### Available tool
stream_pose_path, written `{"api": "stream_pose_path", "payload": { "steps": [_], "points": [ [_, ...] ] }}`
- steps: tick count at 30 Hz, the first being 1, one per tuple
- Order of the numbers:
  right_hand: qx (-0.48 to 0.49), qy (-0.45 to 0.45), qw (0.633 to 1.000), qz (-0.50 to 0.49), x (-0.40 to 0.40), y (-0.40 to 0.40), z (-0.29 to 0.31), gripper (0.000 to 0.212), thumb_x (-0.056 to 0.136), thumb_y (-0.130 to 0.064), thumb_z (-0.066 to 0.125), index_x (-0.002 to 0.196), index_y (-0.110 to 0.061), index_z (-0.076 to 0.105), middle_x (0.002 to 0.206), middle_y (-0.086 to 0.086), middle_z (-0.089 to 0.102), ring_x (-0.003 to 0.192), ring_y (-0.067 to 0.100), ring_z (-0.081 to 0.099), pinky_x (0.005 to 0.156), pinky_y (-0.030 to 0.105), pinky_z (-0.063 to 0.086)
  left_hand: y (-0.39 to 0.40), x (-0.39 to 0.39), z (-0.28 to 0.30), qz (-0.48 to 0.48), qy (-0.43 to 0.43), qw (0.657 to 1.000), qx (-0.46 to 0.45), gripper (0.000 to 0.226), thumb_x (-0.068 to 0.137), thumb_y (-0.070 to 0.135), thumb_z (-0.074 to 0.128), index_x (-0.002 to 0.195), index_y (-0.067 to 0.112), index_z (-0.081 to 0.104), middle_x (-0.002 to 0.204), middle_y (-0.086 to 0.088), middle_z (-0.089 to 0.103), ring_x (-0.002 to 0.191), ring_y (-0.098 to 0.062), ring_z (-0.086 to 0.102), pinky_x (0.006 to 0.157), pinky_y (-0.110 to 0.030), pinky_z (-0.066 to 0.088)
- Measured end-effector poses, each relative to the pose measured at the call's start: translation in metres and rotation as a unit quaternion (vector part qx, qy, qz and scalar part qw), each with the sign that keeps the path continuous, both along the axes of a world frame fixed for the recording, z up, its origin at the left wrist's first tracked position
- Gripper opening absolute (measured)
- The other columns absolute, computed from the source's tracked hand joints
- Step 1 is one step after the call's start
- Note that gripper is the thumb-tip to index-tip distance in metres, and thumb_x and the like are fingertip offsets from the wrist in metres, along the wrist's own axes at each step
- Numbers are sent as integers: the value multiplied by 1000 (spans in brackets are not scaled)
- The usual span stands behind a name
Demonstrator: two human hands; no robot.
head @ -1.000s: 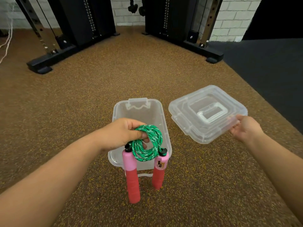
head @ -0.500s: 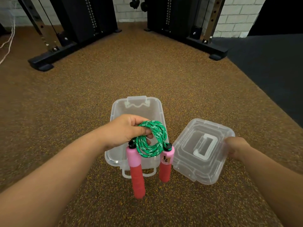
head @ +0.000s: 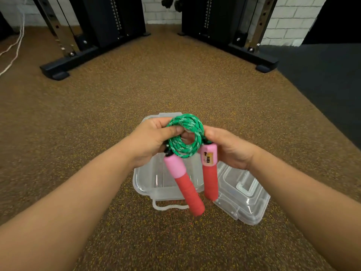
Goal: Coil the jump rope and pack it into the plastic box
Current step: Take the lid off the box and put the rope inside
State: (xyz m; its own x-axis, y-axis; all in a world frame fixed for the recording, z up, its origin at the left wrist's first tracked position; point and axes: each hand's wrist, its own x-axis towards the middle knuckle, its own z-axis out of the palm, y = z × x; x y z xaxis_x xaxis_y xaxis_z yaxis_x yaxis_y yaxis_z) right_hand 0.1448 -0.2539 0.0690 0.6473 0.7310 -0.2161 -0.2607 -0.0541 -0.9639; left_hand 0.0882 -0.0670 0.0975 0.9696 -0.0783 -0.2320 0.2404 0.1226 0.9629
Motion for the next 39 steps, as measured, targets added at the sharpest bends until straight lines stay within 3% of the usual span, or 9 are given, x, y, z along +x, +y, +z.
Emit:
{"api": "stream_pose_path", "payload": {
  "steps": [3,5,9,16,21,27,33,36,39],
  "points": [
    [28,36,998,41,-7,22,-9,90,42,-55,87,117,-16,58,116,4,66,113,23,56,108,47,35,2,4,0,55,-3,997,-58,17,92,2,47,93,6,64,69,-1,73,64,-11,69,63,-26,58],
    [35,42,996,68,-9,24,-12,79,45,-49,88,113,-17,61,108,-3,71,102,14,64,95,35,50,4,8,0,105,3,990,-94,15,93,1,47,90,3,62,63,-1,71,58,-11,69,57,-24,58],
    [8,18,999,50,-10,25,-22,47,69,-9,72,113,-23,62,102,0,70,94,13,64,82,26,54,7,20,-3,182,8,974,-138,12,92,1,50,95,2,62,63,-2,72,57,-13,70,55,-27,58],
    [-36,-42,998,-31,2,41,-21,41,71,-1,74,110,-8,66,93,9,69,85,18,62,83,31,53,8,39,-2,256,-61,959,-103,18,93,0,49,84,8,63,61,1,70,56,-10,66,55,-24,56],
    [-78,-75,990,-86,5,62,-38,19,78,-3,71,92,6,62,55,0,58,44,10,50,45,21,39,12,54,-8,236,-120,964,6,25,91,2,51,80,16,68,68,4,72,65,-10,66,66,-25,56],
    [-141,-27,987,-78,0,80,-80,18,78,-6,72,94,-5,62,75,3,61,68,12,58,57,19,49,22,68,-63,193,-32,968,158,14,85,9,60,78,15,70,83,-14,70,74,-21,60,72,-41,54],
    [-208,27,973,-91,2,93,-106,27,71,-9,78,93,-12,64,85,6,65,78,20,62,74,34,55,28,83,-95,130,54,948,284,14,88,7,56,96,5,67,79,-13,63,73,-23,57,68,-35,50],
    [-226,57,967,-105,4,96,-108,29,73,-10,78,96,-12,61,86,7,64,75,19,61,64,29,51,31,94,-101,95,81,928,350,11,86,11,58,92,5,65,91,-18,66,84,-28,61,77,-39,52],
    [-256,90,955,-118,4,97,-110,41,75,-12,77,109,-6,55,90,10,62,70,18,60,54,27,47,32,100,-109,55,131,902,407,30,90,7,50,116,-3,60,118,-24,62,109,-36,61,92,-44,51]
  ]
}}
